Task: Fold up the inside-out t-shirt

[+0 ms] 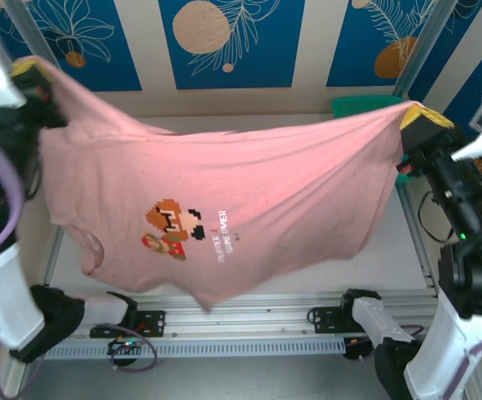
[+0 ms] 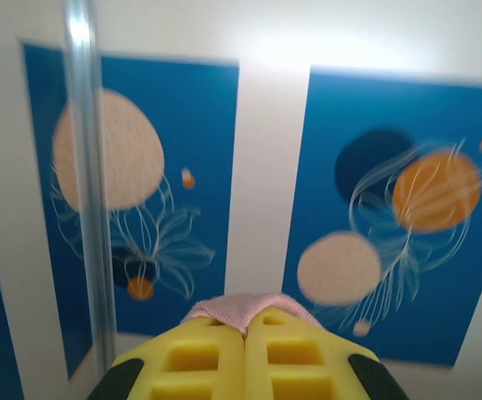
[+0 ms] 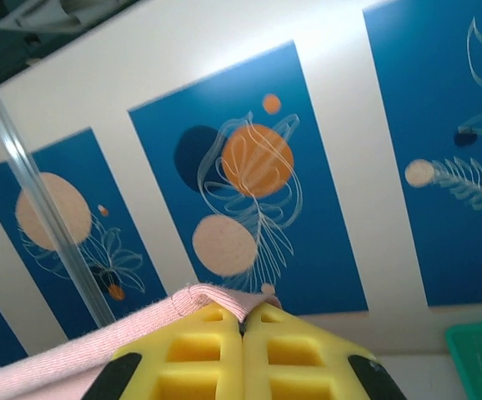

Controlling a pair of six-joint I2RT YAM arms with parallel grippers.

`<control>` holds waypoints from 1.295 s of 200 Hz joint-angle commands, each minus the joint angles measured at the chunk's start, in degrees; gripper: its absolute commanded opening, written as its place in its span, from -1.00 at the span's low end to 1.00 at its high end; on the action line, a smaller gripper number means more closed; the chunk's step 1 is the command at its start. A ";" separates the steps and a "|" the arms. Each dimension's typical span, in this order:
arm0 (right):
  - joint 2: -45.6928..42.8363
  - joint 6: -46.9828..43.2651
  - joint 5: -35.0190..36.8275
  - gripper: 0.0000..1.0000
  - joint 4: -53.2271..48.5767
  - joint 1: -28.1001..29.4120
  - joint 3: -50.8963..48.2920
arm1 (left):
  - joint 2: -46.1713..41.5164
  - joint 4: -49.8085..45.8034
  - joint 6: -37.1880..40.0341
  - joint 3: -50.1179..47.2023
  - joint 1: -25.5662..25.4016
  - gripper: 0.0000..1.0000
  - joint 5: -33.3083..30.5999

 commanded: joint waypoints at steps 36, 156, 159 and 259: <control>12.43 -1.09 1.59 -1.00 6.37 -0.23 -2.92 | 11.44 0.21 -0.06 7.76 6.70 -1.00 7.08; 1.19 -2.34 1.05 -1.00 2.64 -0.24 -4.51 | -11.05 4.27 -2.30 -8.71 6.94 -1.00 12.03; 0.84 -2.35 1.09 -1.00 2.40 -0.27 -4.30 | -11.59 4.28 -2.39 -8.75 6.91 -1.00 12.24; 7.57 -3.95 4.22 -1.00 6.01 -0.06 -5.62 | 4.80 5.80 0.79 -4.98 7.68 -1.00 7.66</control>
